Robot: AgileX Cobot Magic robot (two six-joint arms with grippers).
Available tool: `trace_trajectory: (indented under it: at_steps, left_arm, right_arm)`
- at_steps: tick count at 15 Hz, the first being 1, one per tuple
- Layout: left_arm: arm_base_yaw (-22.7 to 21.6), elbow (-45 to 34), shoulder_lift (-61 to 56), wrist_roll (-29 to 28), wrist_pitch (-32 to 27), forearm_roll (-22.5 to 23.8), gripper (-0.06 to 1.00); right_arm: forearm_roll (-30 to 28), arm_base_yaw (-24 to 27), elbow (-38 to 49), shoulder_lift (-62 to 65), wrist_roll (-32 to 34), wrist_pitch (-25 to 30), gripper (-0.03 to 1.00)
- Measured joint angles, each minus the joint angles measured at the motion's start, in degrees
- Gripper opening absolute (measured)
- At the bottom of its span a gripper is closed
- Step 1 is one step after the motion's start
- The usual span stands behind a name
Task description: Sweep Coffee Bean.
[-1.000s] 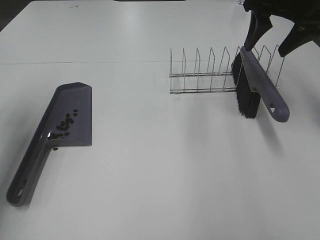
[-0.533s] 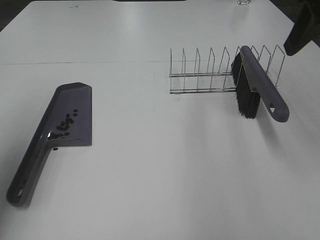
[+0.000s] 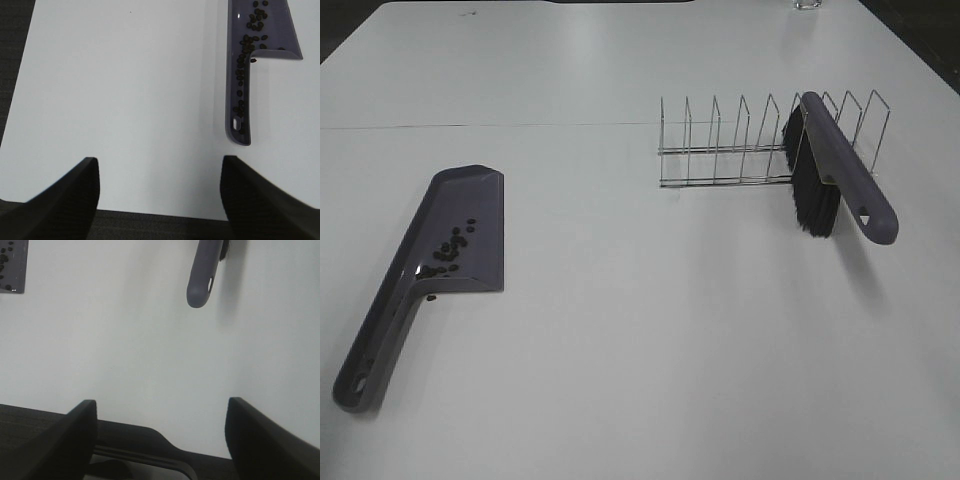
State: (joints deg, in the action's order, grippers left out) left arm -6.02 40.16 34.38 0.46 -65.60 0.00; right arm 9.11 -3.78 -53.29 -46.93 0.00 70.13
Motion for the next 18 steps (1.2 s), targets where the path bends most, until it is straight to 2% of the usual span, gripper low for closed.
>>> trace_trajectory:
  at_steps: [2,6,10,15,18]
  left_arm:
    - [0.0,-1.3,-5.8,-1.3,-0.8,-1.5,0.63]
    - [0.5,-4.5,-10.2,-2.5,-0.3,-4.6,0.63]
    - [2.7,-9.6,-11.2,-2.6,3.0,-3.4,0.63]
    - [2.7,-10.0,-20.9,0.2,3.8,-3.1,0.63]
    - [2.7,-10.0,-30.8,0.7,3.8,-3.1,0.63]
  right_arm:
    - [-0.7,0.0,4.6,8.1,-0.7,0.1,0.64]
    - [-0.9,0.0,13.1,23.0,-1.8,0.1,0.64]
    - [-0.9,0.0,19.3,37.1,-4.8,0.2,0.64]
    - [-0.9,0.0,24.6,46.9,-5.3,0.3,0.63]
    - [-0.9,0.0,24.9,47.2,-5.7,-0.7,0.63]
